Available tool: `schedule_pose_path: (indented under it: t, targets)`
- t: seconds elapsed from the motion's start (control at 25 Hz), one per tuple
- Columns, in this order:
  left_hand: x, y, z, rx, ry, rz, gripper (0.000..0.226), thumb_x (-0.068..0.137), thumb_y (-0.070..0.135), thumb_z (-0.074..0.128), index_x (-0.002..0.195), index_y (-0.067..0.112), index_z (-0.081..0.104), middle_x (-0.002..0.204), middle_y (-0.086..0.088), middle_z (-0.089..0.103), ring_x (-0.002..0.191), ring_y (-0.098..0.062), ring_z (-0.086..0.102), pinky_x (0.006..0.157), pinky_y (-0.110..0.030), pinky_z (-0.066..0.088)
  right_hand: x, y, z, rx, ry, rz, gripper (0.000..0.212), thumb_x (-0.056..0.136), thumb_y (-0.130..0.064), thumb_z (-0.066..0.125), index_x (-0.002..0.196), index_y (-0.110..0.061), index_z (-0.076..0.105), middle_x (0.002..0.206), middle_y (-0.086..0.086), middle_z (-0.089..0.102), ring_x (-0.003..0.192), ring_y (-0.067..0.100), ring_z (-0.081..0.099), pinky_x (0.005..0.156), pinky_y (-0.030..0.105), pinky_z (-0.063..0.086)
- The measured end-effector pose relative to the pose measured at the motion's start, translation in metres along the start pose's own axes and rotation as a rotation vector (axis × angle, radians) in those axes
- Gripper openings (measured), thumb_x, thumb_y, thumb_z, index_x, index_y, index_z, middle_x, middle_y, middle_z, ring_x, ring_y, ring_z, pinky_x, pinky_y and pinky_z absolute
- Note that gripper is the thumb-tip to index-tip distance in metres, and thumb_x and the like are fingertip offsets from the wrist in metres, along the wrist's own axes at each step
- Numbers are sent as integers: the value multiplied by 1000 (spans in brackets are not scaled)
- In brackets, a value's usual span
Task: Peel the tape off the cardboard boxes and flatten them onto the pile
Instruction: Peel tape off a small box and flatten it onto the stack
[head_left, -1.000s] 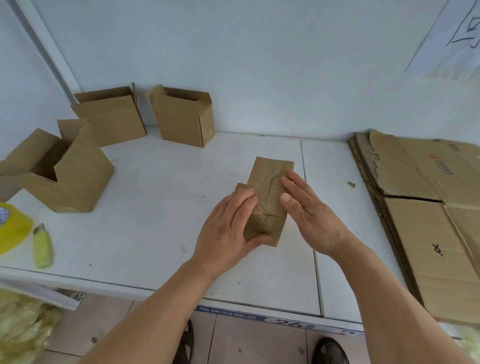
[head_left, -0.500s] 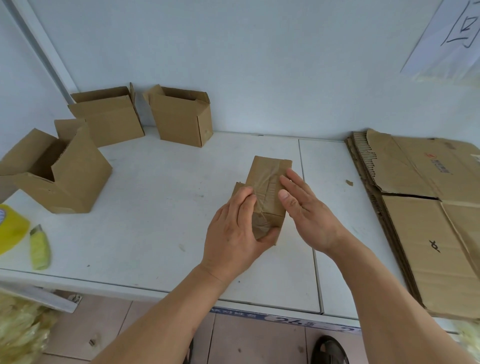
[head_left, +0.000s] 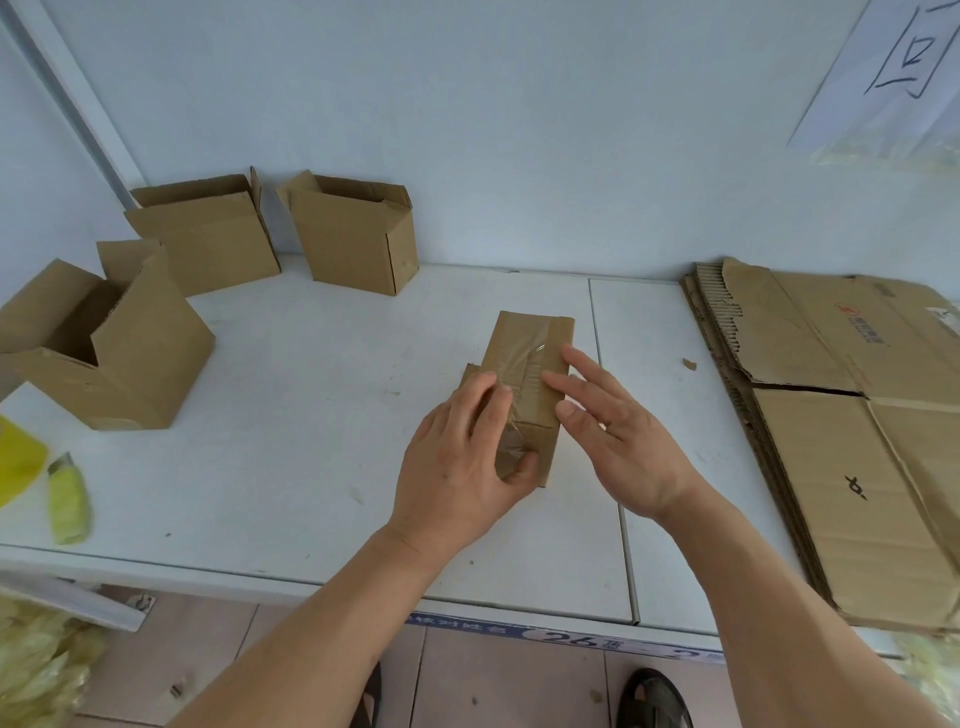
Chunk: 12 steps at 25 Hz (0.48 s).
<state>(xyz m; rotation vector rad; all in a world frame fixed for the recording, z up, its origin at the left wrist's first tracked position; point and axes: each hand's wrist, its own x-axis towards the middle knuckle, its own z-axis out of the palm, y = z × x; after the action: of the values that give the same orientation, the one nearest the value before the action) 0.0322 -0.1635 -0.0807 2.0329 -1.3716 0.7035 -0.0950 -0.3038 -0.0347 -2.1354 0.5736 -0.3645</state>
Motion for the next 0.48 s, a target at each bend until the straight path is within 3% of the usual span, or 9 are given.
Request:
schedule_pose_path:
  t: [0.48]
  targets:
    - [-6,12,8,-24,-18,-83,56,82,31,58,125,-5,54,134,-20,53,114,-31,61,83,-33,55,-6,5,-1,11,-52,-7,42,101,-45,40,142,-40,45,152,-40,19,122,-33,24,102,7,26]
